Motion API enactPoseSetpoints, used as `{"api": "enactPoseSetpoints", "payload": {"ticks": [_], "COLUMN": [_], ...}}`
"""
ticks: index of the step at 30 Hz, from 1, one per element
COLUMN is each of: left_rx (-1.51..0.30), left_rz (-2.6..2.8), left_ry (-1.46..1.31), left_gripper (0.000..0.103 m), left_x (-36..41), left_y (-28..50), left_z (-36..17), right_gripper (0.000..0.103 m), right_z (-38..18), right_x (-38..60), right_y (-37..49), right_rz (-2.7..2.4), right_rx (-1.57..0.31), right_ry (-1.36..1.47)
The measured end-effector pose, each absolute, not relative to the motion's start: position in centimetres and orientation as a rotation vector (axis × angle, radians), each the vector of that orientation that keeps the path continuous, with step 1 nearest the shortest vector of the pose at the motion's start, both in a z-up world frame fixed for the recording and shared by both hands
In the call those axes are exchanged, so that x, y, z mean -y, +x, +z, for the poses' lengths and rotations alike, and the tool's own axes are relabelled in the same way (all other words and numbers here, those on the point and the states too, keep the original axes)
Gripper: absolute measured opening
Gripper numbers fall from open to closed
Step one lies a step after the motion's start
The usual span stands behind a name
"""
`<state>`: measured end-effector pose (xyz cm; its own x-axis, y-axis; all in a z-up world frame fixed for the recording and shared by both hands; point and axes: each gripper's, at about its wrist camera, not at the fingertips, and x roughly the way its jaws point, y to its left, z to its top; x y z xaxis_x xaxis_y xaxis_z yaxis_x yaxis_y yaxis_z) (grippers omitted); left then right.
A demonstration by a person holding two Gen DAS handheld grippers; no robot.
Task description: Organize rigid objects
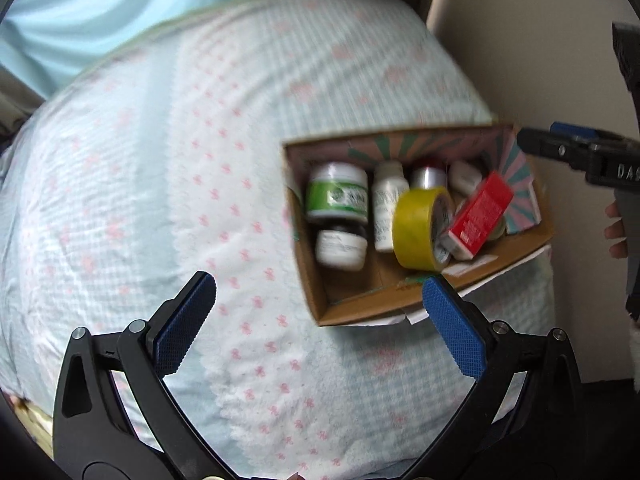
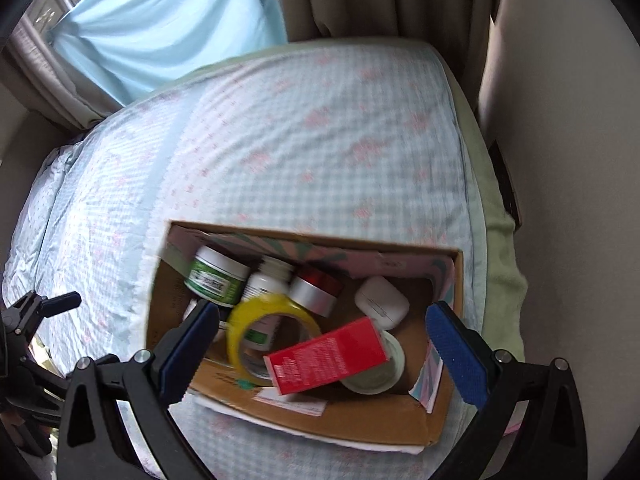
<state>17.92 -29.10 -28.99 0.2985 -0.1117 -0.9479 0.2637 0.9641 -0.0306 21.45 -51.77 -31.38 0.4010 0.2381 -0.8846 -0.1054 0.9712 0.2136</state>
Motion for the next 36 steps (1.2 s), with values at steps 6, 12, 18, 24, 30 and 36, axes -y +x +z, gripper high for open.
{"api": "enactPoseSetpoints", "payload": {"ticks": [6,12,18,24,30,36], "left_rx": [-1.079,-0.891,-0.721,-0.653,-0.587,-0.551], "left_rz": [-0.224,-0.195,-0.143,-0.111,-0.124,-0.14], "left_ry": [0.075,0.018,-0.018,-0.019,-0.039,-0.013], "left_gripper": [0.103,0.103,0.103,0.103,0.103,0.103], "left_x": [24.4,18.9,14.1,11.1,9.4,9.4], "left_y": [17.5,15.5,10.7,6.8,3.9,2.7], "left_z": [-20.6,-10.2,-2.5,-0.6,0.0,0.5], "right_gripper": [0.103,0.103,0.103,0.103,0.103,0.103], "right_z": [-23.2,-13.6,-6.0,-4.0,-3.8,-3.0], "right_x": [47.4,42.3,37.2,33.7,32.3,32.0], "right_y": [20.4,17.1,11.0,5.6,3.0,1.6], "right_rz": [0.219,0.177,0.133,0.094,0.031,0.0], "right_rx": [-1.026,-0.889,-0.76,-0.685,-0.625,-0.587], "right_ry": [0.124,0.148,0.136,0.119,0.087,0.075]}}
